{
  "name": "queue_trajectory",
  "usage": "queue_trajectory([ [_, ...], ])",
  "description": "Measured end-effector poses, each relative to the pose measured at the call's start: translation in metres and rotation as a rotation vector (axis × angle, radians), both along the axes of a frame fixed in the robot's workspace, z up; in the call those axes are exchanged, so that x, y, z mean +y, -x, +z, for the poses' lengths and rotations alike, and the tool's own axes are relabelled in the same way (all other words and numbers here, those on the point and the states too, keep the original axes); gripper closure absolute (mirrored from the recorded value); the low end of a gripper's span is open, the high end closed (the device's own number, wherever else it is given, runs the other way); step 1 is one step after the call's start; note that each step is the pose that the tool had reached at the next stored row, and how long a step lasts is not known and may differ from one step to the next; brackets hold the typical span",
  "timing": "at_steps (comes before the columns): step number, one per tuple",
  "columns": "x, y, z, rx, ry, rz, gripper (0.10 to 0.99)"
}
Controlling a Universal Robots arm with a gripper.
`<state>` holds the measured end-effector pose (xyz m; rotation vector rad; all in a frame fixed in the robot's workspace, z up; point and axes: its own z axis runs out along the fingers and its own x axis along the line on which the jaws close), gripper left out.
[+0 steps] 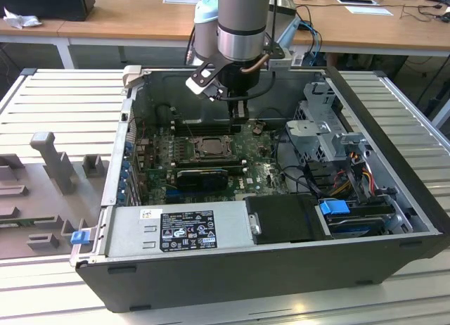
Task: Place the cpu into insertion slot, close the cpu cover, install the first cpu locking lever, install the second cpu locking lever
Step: 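Close the cpu cover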
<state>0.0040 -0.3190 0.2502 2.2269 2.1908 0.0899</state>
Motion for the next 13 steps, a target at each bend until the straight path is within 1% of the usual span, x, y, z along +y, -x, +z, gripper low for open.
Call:
queue_trajectory([
  [13, 0.0000, 0.0030, 0.0000, 0.0000, 0.000, 0.000, 0.980],
])
